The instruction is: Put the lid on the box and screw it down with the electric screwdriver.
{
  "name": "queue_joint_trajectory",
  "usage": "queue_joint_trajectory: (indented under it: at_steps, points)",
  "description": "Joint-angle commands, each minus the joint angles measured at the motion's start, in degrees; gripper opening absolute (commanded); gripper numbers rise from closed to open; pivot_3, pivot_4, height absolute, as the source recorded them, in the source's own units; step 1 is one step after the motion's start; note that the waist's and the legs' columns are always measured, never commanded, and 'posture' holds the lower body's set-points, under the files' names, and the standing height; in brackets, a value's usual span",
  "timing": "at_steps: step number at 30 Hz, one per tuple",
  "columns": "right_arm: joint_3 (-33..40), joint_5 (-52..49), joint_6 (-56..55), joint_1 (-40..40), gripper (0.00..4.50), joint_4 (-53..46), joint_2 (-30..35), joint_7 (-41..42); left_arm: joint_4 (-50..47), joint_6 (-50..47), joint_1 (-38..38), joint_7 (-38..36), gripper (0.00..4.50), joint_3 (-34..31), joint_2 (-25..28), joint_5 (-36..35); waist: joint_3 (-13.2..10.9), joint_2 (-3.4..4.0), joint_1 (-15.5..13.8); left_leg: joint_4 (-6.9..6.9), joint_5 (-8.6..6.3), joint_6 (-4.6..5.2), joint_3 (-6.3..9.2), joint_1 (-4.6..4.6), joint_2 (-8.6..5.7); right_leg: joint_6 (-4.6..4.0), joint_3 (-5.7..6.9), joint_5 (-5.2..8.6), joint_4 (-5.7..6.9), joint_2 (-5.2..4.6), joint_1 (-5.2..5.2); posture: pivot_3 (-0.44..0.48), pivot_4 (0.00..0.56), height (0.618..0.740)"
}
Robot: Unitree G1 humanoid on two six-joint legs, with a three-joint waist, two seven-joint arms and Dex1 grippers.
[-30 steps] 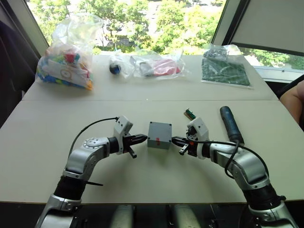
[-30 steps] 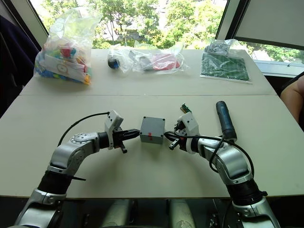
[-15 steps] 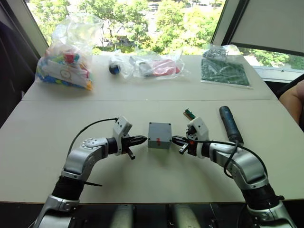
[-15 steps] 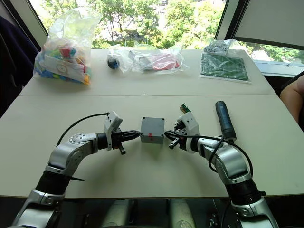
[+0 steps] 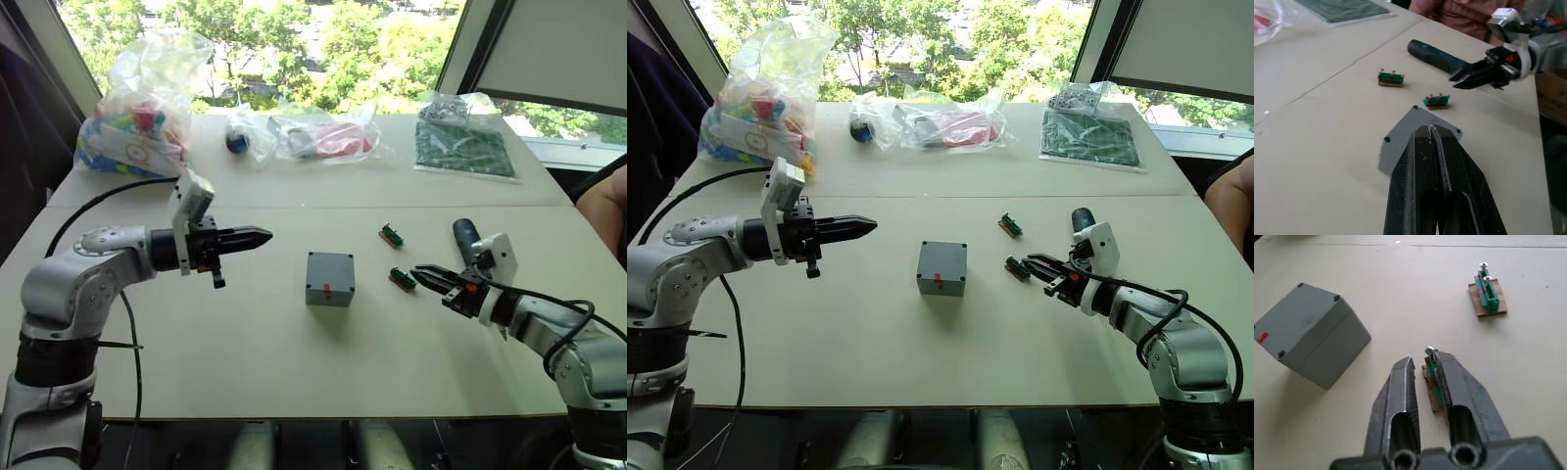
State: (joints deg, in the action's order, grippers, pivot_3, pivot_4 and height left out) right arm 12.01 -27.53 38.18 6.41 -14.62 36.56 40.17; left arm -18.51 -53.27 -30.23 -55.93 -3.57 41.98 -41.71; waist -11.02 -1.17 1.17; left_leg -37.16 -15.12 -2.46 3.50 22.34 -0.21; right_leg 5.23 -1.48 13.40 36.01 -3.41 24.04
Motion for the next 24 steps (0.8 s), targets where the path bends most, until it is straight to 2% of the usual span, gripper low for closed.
queue_joint_trajectory:
  at_steps: [1, 6, 10, 13, 18, 24]
  points:
    - [-0.1, 1.4, -3.9, 0.6, 2.68, 1.0, -0.5, -0.3, -3.4, 1.8, -1.6, -1.0, 0.00, 3.9, 1.8, 2.2, 0.0, 0.00, 0.0, 0.00, 0.00, 0.00, 0.01, -0.01, 0.01, -0.01, 0.00, 0.00, 0.03, 0.04, 0.01, 0.000, 0.150, 0.740]
    - [-1.5, 2.5, -5.9, 1.0, 4.40, 3.2, -1.3, -0.1, -2.8, 4.9, -1.8, -1.6, 0.00, 8.1, 1.8, 5.5, 0.0, 0.00, -0.1, 0.00, 0.01, 0.00, 0.05, -0.02, 0.07, -0.04, -0.01, 0.03, 0.07, 0.13, 0.02, 0.000, 0.150, 0.740]
    - [-3.8, 3.8, -8.1, 1.3, 4.48, 4.4, -1.9, 0.9, -2.0, 7.2, -0.5, -2.2, 0.00, 10.4, 2.1, 8.1, 0.0, 0.00, -0.1, 0.00, 0.01, 0.00, 0.03, 0.00, 0.06, -0.05, -0.05, 0.02, 0.04, 0.13, 0.02, 0.000, 0.150, 0.740]
    - [-5.0, 5.3, -10.1, 2.5, 3.89, 6.5, -2.5, 0.4, -2.1, 7.8, 0.0, -2.1, 0.00, 10.9, 1.8, 8.6, 0.0, 0.00, -0.1, 0.00, 0.01, 0.00, 0.03, 0.01, 0.06, -0.04, -0.05, 0.02, 0.03, 0.13, 0.02, 0.000, 0.150, 0.740]
    - [-5.8, 6.7, -11.9, 4.3, 2.37, 8.8, -3.2, -0.1, -2.1, 7.6, 0.1, -1.9, 0.00, 10.7, 1.7, 8.6, 0.0, 0.00, -0.2, -0.02, 0.01, 0.00, 0.04, 0.01, 0.06, -0.05, -0.05, 0.02, 0.05, 0.13, 0.03, 0.000, 0.150, 0.740]
    - [-6.5, 7.6, -13.2, 5.1, 2.37, 10.2, -3.7, -0.3, -2.6, 7.3, 0.8, -1.2, 0.00, 10.4, 1.6, 8.4, 0.0, 0.00, -0.1, -0.01, 0.01, 0.00, 0.04, 0.01, 0.06, -0.03, -0.05, 0.01, 0.06, 0.13, 0.03, 0.000, 0.150, 0.740]
